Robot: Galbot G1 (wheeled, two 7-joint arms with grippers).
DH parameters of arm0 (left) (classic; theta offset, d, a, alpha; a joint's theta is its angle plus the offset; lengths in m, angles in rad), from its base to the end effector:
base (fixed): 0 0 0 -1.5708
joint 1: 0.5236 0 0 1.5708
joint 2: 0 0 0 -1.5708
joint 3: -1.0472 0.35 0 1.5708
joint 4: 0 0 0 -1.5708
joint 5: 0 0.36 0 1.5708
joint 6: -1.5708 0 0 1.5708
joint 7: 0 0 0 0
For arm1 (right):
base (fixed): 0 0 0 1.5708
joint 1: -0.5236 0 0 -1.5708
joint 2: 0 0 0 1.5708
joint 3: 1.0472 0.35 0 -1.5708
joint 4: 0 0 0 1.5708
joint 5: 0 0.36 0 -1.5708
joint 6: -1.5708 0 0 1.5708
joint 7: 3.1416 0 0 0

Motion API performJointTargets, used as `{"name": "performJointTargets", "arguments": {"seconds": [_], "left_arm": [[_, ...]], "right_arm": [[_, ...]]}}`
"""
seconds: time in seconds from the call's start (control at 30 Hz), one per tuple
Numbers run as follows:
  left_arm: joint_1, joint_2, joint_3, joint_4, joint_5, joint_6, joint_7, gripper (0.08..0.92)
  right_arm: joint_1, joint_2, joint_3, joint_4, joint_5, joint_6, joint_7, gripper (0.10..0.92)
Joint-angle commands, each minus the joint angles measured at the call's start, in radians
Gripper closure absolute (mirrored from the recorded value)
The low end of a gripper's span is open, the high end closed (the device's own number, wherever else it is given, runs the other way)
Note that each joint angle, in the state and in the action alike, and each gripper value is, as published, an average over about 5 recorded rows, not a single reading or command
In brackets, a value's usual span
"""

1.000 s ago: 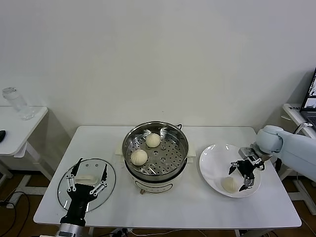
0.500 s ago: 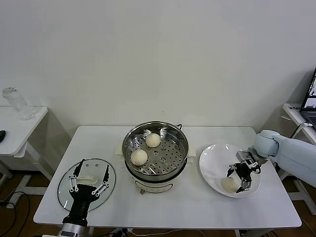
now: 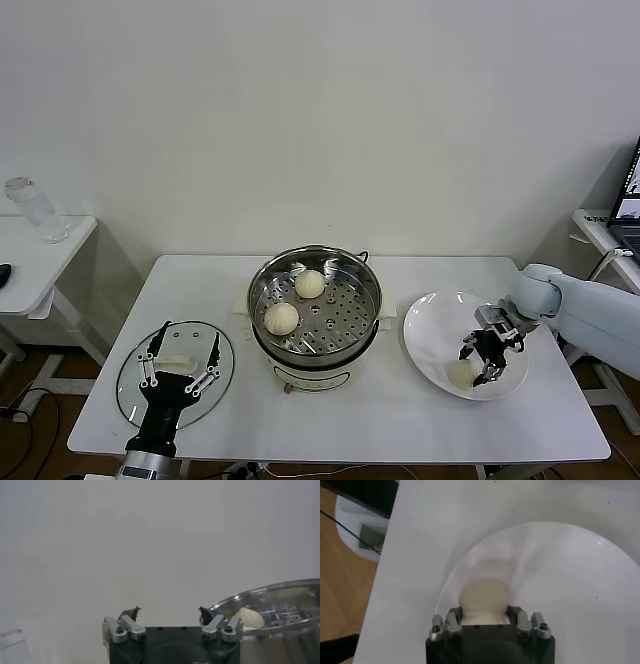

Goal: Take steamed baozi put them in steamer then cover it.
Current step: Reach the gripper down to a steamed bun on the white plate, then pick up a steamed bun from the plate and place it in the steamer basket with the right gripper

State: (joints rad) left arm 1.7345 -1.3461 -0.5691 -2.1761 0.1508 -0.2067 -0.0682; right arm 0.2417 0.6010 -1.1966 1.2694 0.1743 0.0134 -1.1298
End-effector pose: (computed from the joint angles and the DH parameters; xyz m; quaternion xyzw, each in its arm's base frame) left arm 0.1407 0.0455 -0.2947 0.0368 0.9822 0.1689 0.0730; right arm 0.5032 -0.1846 -0.1990 0.6059 -0.4846 0.5017 0.3825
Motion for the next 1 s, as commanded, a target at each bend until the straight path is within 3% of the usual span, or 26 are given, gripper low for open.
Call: {"name": "performJointTargets", "arguments": {"seconds": [0.03, 0.43, 0.67, 1.0], "left_arm": [[-0.003, 0.002, 0.0, -0.001, -0.002, 0.001, 0.0, 0.177], [0.006, 0.003, 0.001, -0.013, -0.002, 0.0, 0.0, 0.177], [0.01, 0.002, -0.001, -0.014, -0.001, -0.003, 0.0, 0.177], [0.009, 0.001, -0.009, -0.01, -0.002, -0.005, -0.001, 0.177]], "right_arm": [[0.17, 0.015, 0.033, 0.063, -0.006, 0.067, -0.069, 0.397], [0.546, 0.335, 0.014, 0.144, -0.042, 0.353, -0.154, 0.348], [0.533, 0.463, -0.017, 0.218, -0.074, 0.413, -0.121, 0.358], [0.388, 0.528, -0.06, 0.277, -0.265, 0.575, -0.064, 0.365]]}}
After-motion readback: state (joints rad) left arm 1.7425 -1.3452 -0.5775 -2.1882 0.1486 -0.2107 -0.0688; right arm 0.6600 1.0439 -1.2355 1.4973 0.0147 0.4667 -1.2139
